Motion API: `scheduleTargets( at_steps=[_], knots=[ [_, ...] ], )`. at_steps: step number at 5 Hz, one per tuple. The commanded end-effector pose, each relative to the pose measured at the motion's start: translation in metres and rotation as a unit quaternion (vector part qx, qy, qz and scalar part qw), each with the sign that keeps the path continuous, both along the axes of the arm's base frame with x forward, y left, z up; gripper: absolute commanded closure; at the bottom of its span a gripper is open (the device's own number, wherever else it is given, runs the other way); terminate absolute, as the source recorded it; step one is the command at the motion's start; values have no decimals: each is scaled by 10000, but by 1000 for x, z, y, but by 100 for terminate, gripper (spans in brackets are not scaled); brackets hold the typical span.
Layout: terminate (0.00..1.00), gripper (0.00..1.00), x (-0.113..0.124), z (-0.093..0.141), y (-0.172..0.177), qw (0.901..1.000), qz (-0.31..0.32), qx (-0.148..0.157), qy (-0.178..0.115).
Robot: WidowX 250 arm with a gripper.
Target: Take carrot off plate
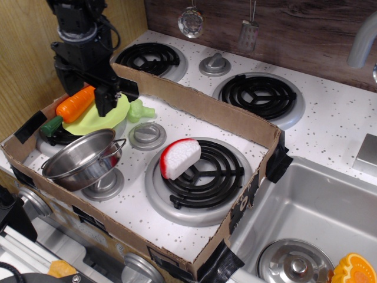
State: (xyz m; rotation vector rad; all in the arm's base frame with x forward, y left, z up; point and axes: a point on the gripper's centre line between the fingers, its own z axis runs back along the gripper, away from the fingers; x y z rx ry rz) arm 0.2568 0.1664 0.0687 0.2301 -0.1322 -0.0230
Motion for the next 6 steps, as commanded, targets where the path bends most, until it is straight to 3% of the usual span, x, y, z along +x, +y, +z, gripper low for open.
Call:
scheduleTargets(
  at_steps=[1, 4, 6],
  knots=[
    [0, 0, 2, -2, 30, 9995, 146, 98, -260],
    [0, 0, -4, -19, 50, 9998, 143, -96, -142],
    [0, 0, -2, -28, 61, 9983, 120, -563, -52]
  ],
)
